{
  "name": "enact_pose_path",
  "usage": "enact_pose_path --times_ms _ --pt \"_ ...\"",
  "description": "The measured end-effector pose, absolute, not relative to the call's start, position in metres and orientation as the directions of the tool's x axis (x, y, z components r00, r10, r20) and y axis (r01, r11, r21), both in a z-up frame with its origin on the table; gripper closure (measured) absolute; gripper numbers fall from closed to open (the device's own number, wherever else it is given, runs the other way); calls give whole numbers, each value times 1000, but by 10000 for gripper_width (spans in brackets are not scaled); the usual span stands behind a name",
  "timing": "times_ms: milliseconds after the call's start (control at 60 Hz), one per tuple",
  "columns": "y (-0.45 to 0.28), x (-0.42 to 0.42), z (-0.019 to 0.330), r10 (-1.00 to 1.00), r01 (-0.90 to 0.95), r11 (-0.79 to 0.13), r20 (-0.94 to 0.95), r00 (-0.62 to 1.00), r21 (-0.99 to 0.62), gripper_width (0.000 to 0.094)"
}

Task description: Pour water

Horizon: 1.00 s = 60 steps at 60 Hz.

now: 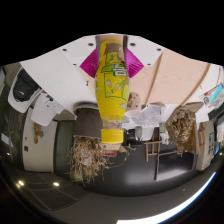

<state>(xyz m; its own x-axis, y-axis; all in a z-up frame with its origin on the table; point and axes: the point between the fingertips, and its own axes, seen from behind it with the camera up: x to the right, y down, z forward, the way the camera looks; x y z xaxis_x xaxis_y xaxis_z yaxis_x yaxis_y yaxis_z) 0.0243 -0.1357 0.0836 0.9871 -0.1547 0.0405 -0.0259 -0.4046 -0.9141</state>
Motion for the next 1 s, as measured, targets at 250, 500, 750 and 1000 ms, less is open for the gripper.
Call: enact_pose_path --times_ms 250,500,750,1000 --pt "-64 73 165 -173 194 -378 275 946 -905 632" --pt "45 126 216 -109 725 -392 811 575 -566 632" --pt "122 128 208 20 947 -321 1000 14 -7 635" --pt "160 107 185 78 891 -215 917 -392 400 635"
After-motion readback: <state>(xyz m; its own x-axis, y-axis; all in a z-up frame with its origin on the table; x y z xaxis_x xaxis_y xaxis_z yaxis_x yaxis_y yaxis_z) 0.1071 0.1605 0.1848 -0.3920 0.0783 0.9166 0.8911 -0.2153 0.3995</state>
